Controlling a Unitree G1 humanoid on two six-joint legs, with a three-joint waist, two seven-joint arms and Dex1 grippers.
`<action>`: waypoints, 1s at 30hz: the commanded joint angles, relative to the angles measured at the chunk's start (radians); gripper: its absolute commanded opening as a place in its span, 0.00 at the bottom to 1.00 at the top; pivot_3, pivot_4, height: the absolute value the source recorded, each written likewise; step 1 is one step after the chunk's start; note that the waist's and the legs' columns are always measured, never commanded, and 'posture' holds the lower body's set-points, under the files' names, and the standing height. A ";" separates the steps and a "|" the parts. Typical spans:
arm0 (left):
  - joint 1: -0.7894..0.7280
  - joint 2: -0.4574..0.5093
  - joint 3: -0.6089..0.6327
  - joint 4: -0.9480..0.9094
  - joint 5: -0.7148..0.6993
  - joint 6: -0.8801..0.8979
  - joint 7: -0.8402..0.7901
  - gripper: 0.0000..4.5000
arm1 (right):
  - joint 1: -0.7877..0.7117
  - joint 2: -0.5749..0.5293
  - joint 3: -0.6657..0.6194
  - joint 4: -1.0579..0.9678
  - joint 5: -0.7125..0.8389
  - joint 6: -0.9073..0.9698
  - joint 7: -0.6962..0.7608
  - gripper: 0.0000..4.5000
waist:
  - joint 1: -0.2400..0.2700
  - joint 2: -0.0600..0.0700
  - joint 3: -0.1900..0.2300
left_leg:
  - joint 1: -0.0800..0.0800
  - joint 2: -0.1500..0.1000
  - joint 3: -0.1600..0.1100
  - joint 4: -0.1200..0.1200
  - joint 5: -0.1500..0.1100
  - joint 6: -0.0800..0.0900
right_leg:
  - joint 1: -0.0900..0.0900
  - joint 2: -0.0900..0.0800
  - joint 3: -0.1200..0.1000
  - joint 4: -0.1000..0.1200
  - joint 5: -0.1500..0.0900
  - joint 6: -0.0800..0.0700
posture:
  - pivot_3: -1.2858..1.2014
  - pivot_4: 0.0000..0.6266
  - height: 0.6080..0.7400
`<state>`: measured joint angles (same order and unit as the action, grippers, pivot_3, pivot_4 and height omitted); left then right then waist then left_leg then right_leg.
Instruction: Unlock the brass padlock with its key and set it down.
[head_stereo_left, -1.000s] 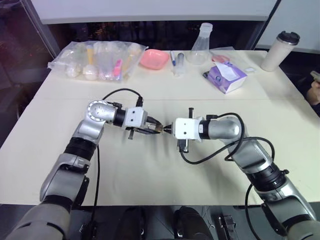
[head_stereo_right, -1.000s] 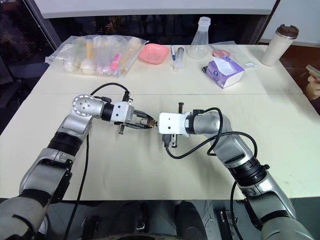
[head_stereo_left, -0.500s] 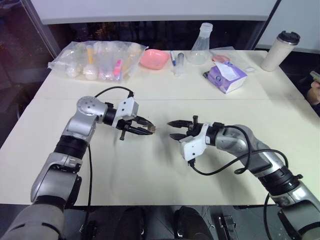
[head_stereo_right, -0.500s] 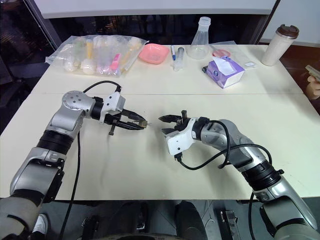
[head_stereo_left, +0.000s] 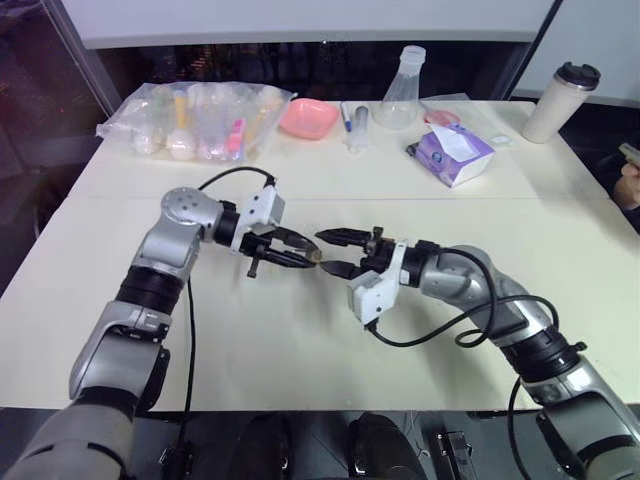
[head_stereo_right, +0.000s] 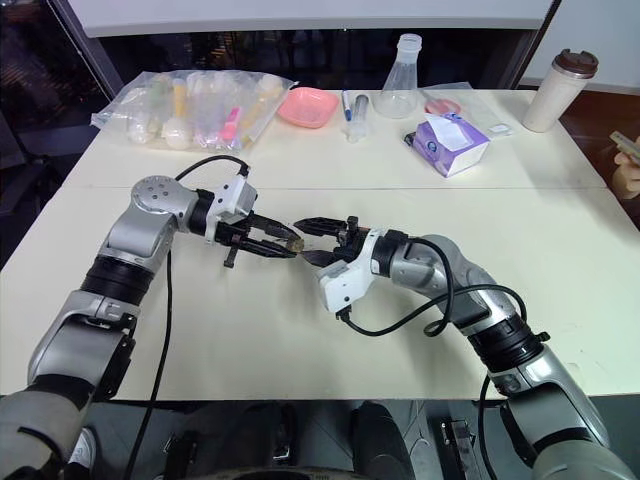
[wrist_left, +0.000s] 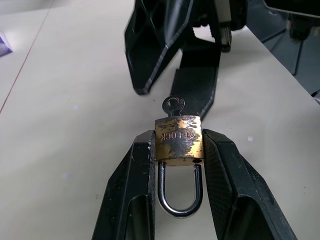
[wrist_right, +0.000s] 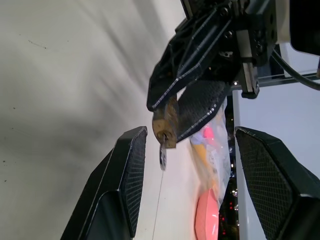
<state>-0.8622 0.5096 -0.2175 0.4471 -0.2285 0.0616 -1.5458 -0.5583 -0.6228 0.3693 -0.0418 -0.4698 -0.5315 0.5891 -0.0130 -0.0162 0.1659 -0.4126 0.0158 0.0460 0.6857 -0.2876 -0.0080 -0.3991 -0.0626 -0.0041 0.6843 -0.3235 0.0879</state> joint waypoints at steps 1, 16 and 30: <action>-0.029 -0.001 0.022 -0.031 -0.021 0.007 -0.004 0.17 | -0.024 0.015 -0.013 -0.005 -0.009 -0.020 -0.020 0.63 | 0.000 0.000 0.000 | 0.000 0.000 0.000 0.000 0.000 0.000 | 0.000 0.000 0.000 0.000 0.000 0.000 | 0.52 0.24 0.81; -0.032 -0.001 0.021 -0.042 -0.030 0.037 -0.015 0.17 | -0.042 0.031 -0.011 0.015 -0.028 -0.050 -0.027 0.01 | 0.000 0.000 0.000 | 0.000 0.000 0.000 0.000 0.000 0.000 | 0.000 0.000 0.000 0.000 0.000 0.000 | 0.52 0.24 0.81; -0.012 0.066 0.073 -0.071 -0.053 0.079 0.022 0.98 | -0.034 0.027 -0.020 0.019 -0.024 -0.035 -0.028 0.00 | -0.001 0.000 0.000 | 0.000 0.000 0.000 0.000 0.000 0.000 | 0.000 0.000 0.000 0.000 0.000 0.000 | 0.52 0.24 0.81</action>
<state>-0.8690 0.5608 -0.1821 0.4188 -0.2470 0.1163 -1.5235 -0.5731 -0.6037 0.3769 -0.0100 -0.5081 -0.5652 0.5745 -0.0144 -0.0162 0.1659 -0.4126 0.0161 0.0459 0.6856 -0.2874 -0.0084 -0.3993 -0.0627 -0.0041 0.6846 -0.3235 0.0879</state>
